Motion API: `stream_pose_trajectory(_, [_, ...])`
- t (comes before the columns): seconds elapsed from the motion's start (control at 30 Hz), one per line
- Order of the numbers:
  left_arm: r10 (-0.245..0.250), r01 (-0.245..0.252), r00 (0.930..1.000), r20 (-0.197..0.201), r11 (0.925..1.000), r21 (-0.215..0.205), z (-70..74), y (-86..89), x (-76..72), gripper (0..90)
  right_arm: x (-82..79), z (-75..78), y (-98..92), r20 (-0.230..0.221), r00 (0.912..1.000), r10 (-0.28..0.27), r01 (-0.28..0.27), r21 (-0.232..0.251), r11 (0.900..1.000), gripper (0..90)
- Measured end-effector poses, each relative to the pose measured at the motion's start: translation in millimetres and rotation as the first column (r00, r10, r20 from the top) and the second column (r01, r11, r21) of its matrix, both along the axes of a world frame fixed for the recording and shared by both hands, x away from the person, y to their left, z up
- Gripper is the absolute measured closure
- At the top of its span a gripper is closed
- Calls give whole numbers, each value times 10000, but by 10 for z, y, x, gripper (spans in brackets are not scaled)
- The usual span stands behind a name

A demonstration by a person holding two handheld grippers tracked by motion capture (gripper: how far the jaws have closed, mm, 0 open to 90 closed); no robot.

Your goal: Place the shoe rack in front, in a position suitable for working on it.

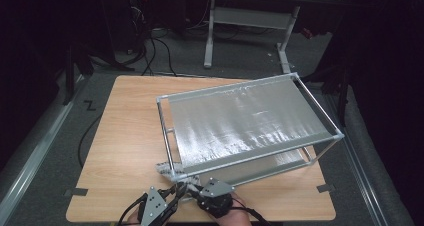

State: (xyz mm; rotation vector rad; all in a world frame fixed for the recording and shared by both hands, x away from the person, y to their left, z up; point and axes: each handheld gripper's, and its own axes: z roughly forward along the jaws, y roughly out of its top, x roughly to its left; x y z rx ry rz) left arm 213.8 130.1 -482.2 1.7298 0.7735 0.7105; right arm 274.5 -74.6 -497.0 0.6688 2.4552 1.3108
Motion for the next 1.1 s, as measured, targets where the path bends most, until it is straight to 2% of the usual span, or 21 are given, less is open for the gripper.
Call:
stream_pose_trajectory(0.2, [-73, 73, 10000, 19, 10000, 25, -1, 6, 4, 793, 56, 181, -353, 615, 9928, -1025, 995, 498, 9938, 794])
stream_pose_trajectory(0.37, [-170, 170, 9998, 49, 9998, 121, -2, 12, 9, 789, 113, 234, -571, 657, 9852, -1583, 1539, 676, 9858, 794])
stream_pose_trajectory(0.47, [-220, 220, 9997, 42, 9997, 132, -3, 16, 14, 789, 131, 245, -679, 715, 9811, -1797, 1753, 631, 9825, 794])
stream_pose_trajectory(0.57, [-222, 222, 9997, 54, 9996, 146, -3, 15, 14, 789, 123, 233, -801, 883, 9764, -1969, 1945, 352, 9803, 793])
stream_pose_trajectory(0.73, [-267, 265, 9996, 101, 9995, 186, -6, 17, 17, 788, 71, 202, -1062, 1005, 9657, -2394, 2390, 168, 9709, 793])
stream_pose_trajectory(0.83, [-281, 279, 9996, 76, 9994, 209, -2, 17, 19, 788, 36, 260, -1174, 967, 9599, -2631, 2589, 533, 9644, 792])
stream_pose_trajectory(1.0, [-334, 330, 9994, 104, 9990, 306, -2, 22, 19, 785, -82, 439, -1231, 1663, 9485, -2696, 2533, 1132, 9607, 792])
stream_pose_trajectory(1.1, [-322, 318, 9994, 117, 9989, 340, -2, 18, 18, 785, -141, 502, -1261, 1898, 9451, -2659, 2429, 1357, 9605, 792])
